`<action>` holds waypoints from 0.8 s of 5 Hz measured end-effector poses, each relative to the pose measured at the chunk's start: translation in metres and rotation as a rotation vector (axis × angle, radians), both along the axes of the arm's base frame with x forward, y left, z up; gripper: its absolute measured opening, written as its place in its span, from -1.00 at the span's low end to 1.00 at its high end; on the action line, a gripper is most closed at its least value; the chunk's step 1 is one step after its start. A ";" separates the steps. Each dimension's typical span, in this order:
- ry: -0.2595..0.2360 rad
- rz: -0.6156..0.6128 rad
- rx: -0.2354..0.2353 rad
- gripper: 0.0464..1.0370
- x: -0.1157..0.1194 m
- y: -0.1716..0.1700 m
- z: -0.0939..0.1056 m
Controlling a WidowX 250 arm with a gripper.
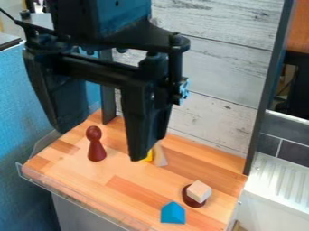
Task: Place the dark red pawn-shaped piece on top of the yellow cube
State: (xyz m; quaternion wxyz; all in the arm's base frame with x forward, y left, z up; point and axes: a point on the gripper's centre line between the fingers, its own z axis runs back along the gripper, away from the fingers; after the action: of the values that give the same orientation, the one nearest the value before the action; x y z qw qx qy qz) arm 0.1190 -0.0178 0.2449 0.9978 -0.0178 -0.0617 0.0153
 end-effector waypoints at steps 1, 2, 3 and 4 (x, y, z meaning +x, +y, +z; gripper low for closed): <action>0.001 -0.001 0.000 0.93 0.001 0.000 -0.002; 0.037 0.123 0.027 0.93 0.046 0.021 -0.025; 0.051 0.203 0.077 0.93 0.083 0.040 -0.052; 0.099 0.292 0.107 0.93 0.116 0.070 -0.095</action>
State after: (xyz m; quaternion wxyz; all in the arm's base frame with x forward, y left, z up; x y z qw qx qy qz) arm 0.2353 0.0520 0.1495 0.9863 0.0451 -0.0151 0.1579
